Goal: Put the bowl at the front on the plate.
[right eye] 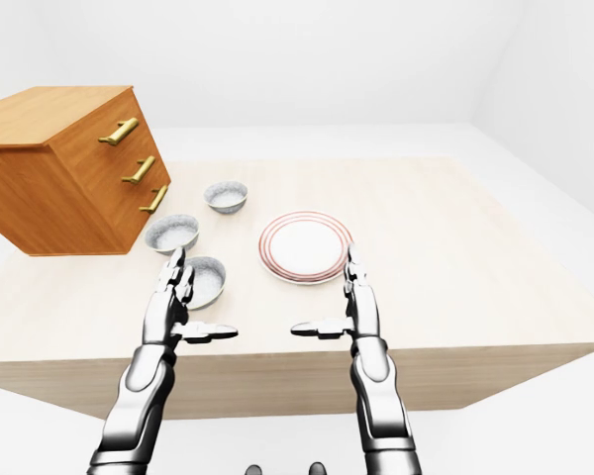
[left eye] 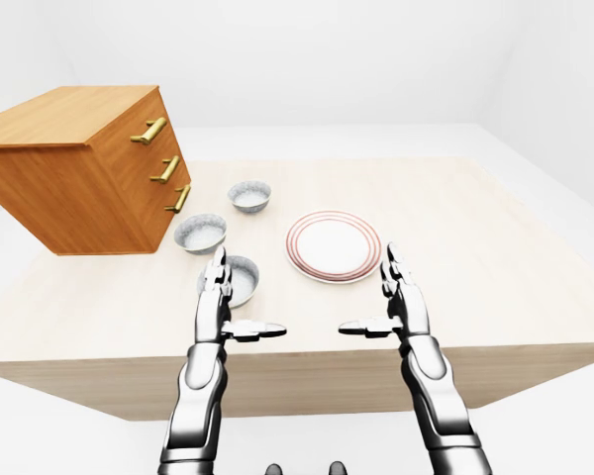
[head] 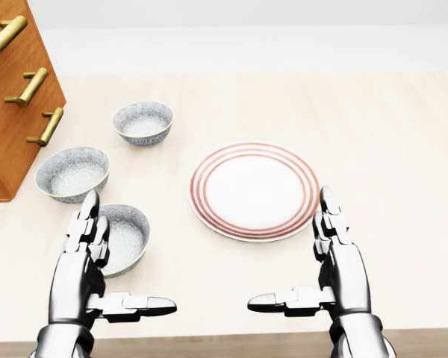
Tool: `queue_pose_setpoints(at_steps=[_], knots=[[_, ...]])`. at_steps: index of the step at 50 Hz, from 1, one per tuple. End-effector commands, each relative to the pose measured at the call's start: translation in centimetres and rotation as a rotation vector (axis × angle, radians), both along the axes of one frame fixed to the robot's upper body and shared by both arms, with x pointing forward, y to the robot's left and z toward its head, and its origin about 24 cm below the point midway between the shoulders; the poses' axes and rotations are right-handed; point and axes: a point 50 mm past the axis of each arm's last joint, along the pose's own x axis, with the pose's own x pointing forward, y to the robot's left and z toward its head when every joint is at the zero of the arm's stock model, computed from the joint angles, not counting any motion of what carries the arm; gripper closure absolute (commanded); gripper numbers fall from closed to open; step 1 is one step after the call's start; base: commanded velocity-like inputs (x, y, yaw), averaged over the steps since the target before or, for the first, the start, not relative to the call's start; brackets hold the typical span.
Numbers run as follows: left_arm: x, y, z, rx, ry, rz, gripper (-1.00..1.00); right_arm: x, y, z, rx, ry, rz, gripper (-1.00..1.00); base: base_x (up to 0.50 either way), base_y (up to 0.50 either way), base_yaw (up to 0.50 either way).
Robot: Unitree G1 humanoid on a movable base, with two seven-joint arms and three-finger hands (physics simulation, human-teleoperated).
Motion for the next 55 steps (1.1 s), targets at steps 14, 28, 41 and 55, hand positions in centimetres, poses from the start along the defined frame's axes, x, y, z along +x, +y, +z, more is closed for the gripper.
queue_pose_setpoints(at_steps=[14, 28, 41, 55], knots=[[0.1, 4.6, 3.2, -0.144, -0.082, 0.317, -1.0, 0.4, -0.5, -0.4, -0.039, 0.027, -0.005, -1.0, 0.0, 0.0, 0.0], [-2.0, 9.7, 4.2, -0.164, -0.128, 0.671, -1.0, 0.5, -0.5, -0.6, -0.05, 0.043, -0.004, -1.0, 0.0, 0.0, 0.0], [-7.5, 13.2, 4.2, -0.183, -0.148, 0.928, -1.0, 0.6, -0.5, -0.7, -0.061, 0.05, -0.013, -1.0, 0.0, 0.0, 0.0], [-11.9, 15.8, 3.1, -0.121, -0.102, 1.063, -1.0, 0.4, -0.6, -0.3, -0.068, 0.045, -0.032, -1.0, 0.0, 0.0, 0.0]])
